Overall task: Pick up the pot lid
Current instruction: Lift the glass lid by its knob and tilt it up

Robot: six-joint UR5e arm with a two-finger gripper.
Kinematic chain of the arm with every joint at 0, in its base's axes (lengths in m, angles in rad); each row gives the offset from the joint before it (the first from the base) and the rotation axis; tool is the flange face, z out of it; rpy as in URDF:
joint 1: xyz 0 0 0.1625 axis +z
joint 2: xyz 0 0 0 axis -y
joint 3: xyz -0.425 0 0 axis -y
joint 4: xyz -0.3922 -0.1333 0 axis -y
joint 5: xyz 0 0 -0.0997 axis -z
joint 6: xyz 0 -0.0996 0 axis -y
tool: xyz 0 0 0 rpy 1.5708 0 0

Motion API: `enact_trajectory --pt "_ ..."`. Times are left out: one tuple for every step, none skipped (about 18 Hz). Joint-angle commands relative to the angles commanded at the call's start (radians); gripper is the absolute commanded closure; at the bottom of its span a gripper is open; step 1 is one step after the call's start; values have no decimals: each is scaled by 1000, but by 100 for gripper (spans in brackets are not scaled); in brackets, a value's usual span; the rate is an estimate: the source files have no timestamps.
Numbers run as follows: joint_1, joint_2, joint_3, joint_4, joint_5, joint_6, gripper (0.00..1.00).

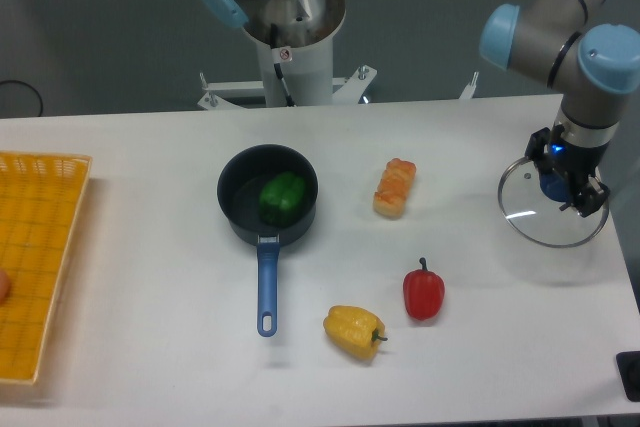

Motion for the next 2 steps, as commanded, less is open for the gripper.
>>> enact_trajectory --pt "2 0 0 2 0 0 45" --pt "0 -2 0 0 0 0 45"
